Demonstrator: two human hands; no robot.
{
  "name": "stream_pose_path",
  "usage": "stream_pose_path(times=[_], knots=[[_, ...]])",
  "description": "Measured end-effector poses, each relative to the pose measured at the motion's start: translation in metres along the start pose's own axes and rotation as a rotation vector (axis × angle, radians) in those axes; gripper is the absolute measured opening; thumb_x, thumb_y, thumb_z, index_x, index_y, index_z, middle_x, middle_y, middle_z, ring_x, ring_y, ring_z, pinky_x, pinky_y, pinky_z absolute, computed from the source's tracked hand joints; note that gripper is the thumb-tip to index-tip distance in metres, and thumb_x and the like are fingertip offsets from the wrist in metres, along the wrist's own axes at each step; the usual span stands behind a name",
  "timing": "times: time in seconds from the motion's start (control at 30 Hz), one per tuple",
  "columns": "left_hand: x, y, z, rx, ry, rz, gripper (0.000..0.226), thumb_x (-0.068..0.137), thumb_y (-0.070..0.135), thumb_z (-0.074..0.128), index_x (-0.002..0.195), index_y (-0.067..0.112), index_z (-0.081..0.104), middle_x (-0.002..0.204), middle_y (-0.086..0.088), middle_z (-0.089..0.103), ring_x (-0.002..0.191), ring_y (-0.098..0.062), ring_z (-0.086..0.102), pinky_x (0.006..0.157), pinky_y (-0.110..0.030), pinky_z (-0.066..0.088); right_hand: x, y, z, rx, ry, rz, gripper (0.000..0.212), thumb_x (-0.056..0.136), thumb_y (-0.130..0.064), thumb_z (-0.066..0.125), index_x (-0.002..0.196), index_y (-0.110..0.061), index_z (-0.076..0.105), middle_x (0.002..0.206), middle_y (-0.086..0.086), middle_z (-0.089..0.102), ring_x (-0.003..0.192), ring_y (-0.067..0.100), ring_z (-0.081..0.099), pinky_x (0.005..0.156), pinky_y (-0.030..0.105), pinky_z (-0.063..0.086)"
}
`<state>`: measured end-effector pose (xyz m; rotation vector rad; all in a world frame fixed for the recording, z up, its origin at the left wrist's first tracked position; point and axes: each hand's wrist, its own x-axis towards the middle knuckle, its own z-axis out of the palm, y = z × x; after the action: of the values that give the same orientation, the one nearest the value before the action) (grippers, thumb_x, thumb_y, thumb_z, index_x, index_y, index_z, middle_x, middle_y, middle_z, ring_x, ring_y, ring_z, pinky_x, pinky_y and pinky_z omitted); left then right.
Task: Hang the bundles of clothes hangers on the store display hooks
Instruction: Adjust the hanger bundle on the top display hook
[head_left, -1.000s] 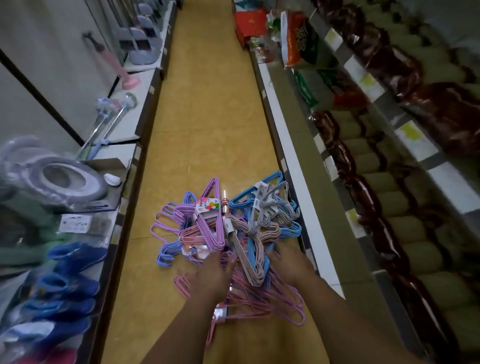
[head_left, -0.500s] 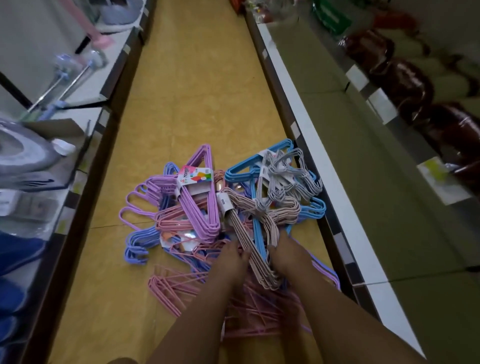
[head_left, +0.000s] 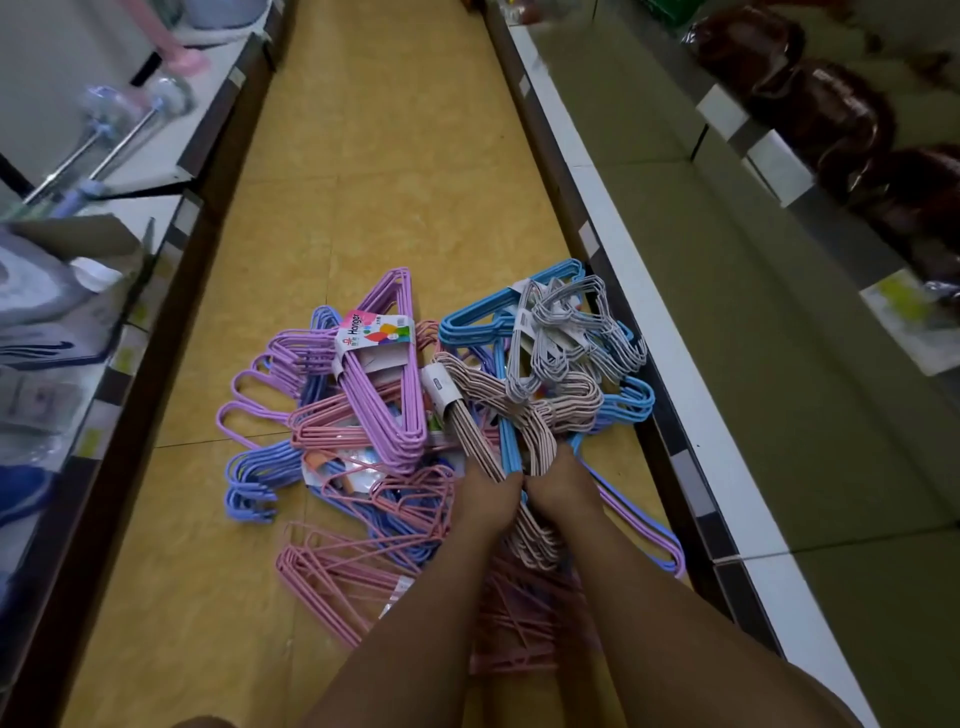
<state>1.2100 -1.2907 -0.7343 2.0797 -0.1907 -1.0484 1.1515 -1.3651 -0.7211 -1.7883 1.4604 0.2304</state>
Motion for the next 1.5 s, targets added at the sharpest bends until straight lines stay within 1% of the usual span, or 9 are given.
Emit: stream_pose_path(times=[0.13,0.27,0.33,0.53,0.7,0.97,1.23,1.3,1.5], knots=[[-0.002,0.004,-0.004,0.025,0.037,-0.033,0.061,0.062,0.038,0.054,0.117,0.013,0.052,0.114,-0.015,0.063,0.103,-0.034,0.061,0.09,-0.043,0.051,0.008,-0.005,0.004,0.32,-0.003,0.143,0.053,0.074,-0.022,0.064,0.122,-0.002,0.052,0.119,0.017,0.062,0.107,0.035,0.06,0.088,0.038,0.05],[-0.009,0.004,-0.017,0.107,0.113,-0.031,0.045,0.082,0.04,0.056,0.121,0.017,0.054,0.114,-0.01,0.063,0.102,-0.033,0.06,0.088,-0.038,0.049,0.004,-0.019,0.006,0.607,-0.204,0.316,0.026,0.081,-0.016,0.056,0.1,0.002,0.058,0.085,0.019,0.061,0.073,0.027,0.06,0.063,0.032,0.042],[-0.01,0.005,-0.023,0.111,0.154,-0.028,0.046,0.083,0.04,0.057,0.123,0.017,0.053,0.115,-0.009,0.063,0.103,-0.033,0.06,0.089,-0.039,0.049,-0.002,-0.027,0.008,0.634,-0.243,0.34,0.032,0.088,-0.014,0.049,0.113,0.005,0.057,0.096,0.021,0.061,0.087,0.029,0.063,0.066,0.032,0.036],[-0.006,0.006,-0.036,-0.186,0.134,-0.113,0.08,0.056,0.043,0.07,0.126,0.008,0.051,0.116,-0.015,0.063,0.101,-0.033,0.062,0.091,-0.044,0.052,-0.023,-0.031,0.005,0.749,-0.272,0.323,0.016,0.09,-0.003,0.043,0.075,-0.003,0.044,0.068,0.011,0.044,0.057,0.023,0.043,0.052,0.025,0.034],[-0.029,0.002,-0.036,0.018,0.189,-0.134,0.042,0.07,0.033,0.061,0.106,0.011,0.065,0.101,-0.014,0.068,0.092,-0.033,0.064,0.08,-0.037,0.053,-0.055,-0.02,-0.005,0.887,-0.288,0.328,0.028,0.094,0.005,0.034,0.07,-0.008,0.04,0.07,0.006,0.041,0.056,0.016,0.042,0.051,0.026,0.037],[-0.123,0.059,-0.071,0.146,0.136,-0.016,0.036,0.075,0.032,0.063,0.109,0.022,0.06,0.096,-0.004,0.068,0.085,-0.029,0.063,0.075,-0.037,0.053,-0.13,-0.048,-0.041,1.063,-0.245,0.622,0.032,0.095,0.005,0.026,0.074,0.008,0.05,0.069,0.011,0.046,0.056,0.031,0.038,0.052,0.031,0.032],[-0.219,0.176,-0.13,0.108,0.031,0.043,0.057,0.094,0.046,0.053,0.137,0.01,0.042,0.134,-0.011,0.054,0.12,-0.03,0.053,0.096,-0.036,0.043,-0.219,-0.119,-0.142,0.963,0.037,0.567,0.019,0.085,-0.006,0.063,0.096,0.009,0.059,0.086,0.023,0.062,0.075,0.036,0.064,0.064,0.042,0.052],[-0.243,0.205,-0.152,0.133,0.079,0.075,0.061,0.097,0.05,0.041,0.142,0.01,0.037,0.14,-0.013,0.048,0.126,-0.032,0.048,0.101,-0.038,0.039,-0.241,-0.137,-0.172,0.751,0.115,0.47,0.043,0.076,-0.019,0.076,0.108,0.006,0.061,0.095,0.023,0.067,0.083,0.037,0.068,0.071,0.046,0.055],[-0.302,0.294,-0.239,0.402,0.425,0.318,0.044,0.099,0.026,0.041,0.142,0.016,0.036,0.14,-0.007,0.042,0.127,-0.026,0.038,0.1,-0.039,0.036,-0.32,-0.2,-0.275,0.057,0.181,0.168,0.034,0.089,-0.023,0.059,0.121,-0.013,0.058,0.116,0.013,0.064,0.103,0.033,0.062,0.073,0.033,0.046]])
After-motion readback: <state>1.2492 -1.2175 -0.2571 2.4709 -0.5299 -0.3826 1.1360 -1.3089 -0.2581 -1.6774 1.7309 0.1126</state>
